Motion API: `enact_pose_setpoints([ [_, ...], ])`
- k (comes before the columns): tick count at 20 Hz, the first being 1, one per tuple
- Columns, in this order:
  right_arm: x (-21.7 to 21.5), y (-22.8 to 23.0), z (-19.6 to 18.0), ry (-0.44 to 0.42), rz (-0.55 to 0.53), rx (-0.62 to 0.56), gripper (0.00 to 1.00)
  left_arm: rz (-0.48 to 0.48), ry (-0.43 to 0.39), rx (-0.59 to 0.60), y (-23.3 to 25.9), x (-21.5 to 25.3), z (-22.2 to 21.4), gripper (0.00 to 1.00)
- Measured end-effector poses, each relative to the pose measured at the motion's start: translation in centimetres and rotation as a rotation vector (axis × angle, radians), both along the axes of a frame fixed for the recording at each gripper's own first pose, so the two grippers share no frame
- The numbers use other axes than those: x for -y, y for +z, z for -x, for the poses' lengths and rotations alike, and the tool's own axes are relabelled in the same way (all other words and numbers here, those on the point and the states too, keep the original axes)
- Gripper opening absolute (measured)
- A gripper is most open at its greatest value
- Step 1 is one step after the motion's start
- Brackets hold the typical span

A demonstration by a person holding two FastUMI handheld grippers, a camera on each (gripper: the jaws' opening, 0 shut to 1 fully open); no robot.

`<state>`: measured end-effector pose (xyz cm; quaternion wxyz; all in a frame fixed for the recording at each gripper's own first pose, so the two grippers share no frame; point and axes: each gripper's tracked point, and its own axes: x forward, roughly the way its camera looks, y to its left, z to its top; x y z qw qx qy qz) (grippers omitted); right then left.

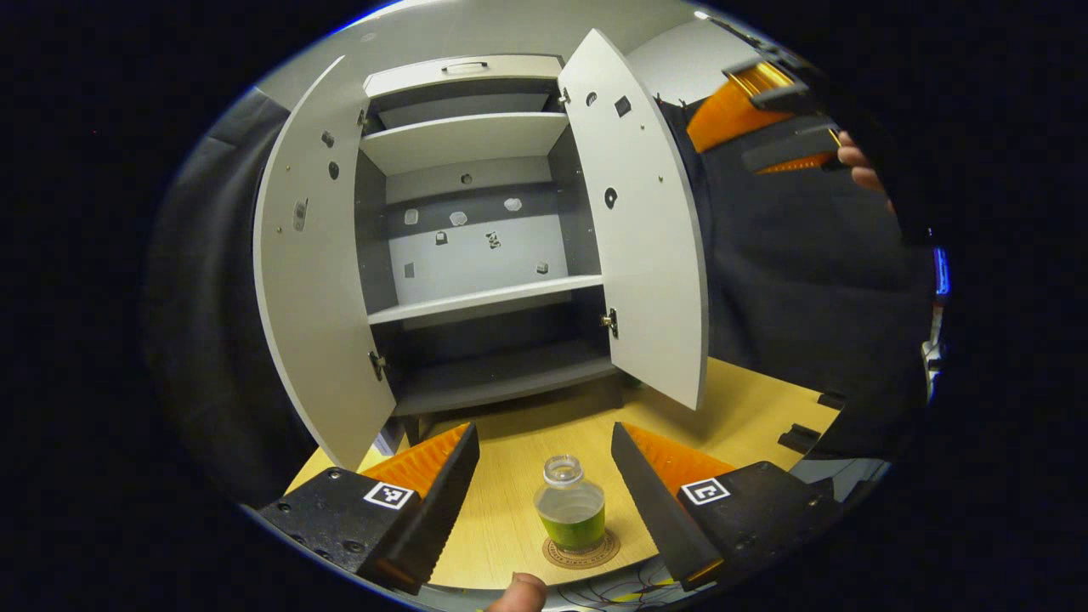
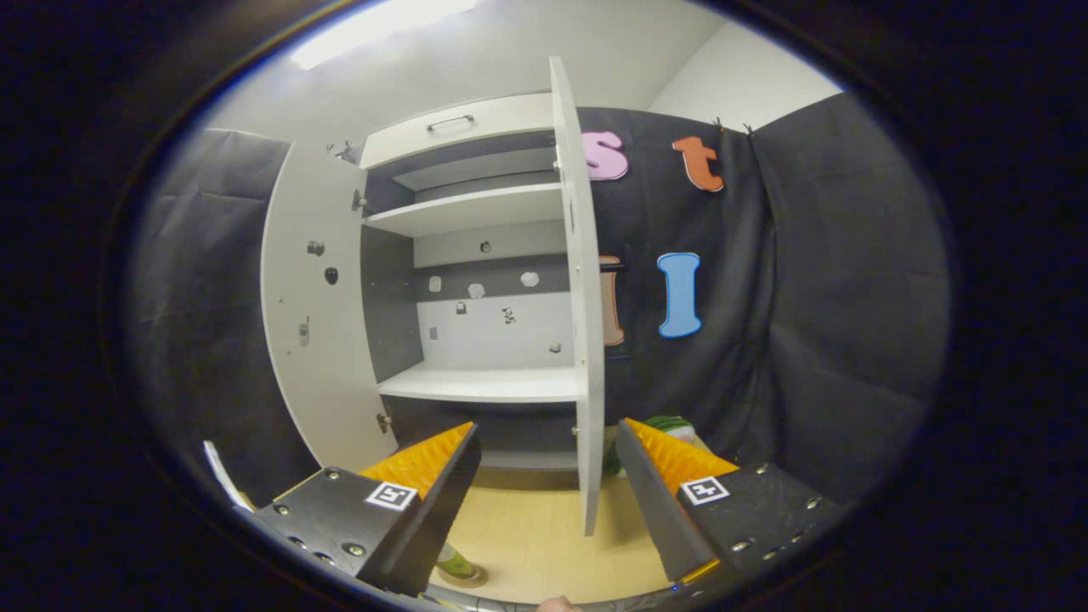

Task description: Grasp the bottle in the cabinet with the left hand and place it on the coaster, then close the right door with the right hand and the left door with the left hand.

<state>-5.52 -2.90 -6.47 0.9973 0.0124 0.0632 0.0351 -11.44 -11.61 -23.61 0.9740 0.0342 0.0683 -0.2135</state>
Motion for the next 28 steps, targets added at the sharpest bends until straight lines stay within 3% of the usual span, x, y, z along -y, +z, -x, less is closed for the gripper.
enact_pose_setpoints([
  [3, 2.7, 1.5, -1.5, -0.038, 0.03, 0.041, 0.97, 0.028, -0.004, 0.012, 4.1, -1.0, 0.3, 0.98],
  [8, 7.8, 3.6, -4.0, -0.112, 0.11, 0.069, 0.96, 0.096, 0.064, -0.008, 9.4, -5.2, -1.8, 0.98],
  [15, 14.5, 5.0, -8.7, -0.253, 0.071, 0.06, 0.94, 0.103, 0.168, 0.03, 14.2, -12.8, -5.9, 0.98],
  [16, 14.8, 5.0, -9.4, -0.251, 0.073, 0.053, 1.0, 0.12, 0.172, 0.023, 14.7, -13.4, -6.0, 0.98],
  [17, 14.7, 4.7, -9.9, -0.238, 0.077, 0.041, 0.94, 0.136, 0.172, 0.02, 15.0, -13.7, -6.0, 0.98],
  [18, 14.3, 4.5, -10.6, -0.223, 0.081, 0.026, 0.97, 0.146, 0.183, 0.017, 15.2, -14.2, -6.3, 0.98],
  [28, 10.5, 3.3, -14.0, -0.143, 0.131, -0.001, 0.94, 0.145, 0.216, 0.027, 15.1, -17.5, -7.7, 0.98],
])
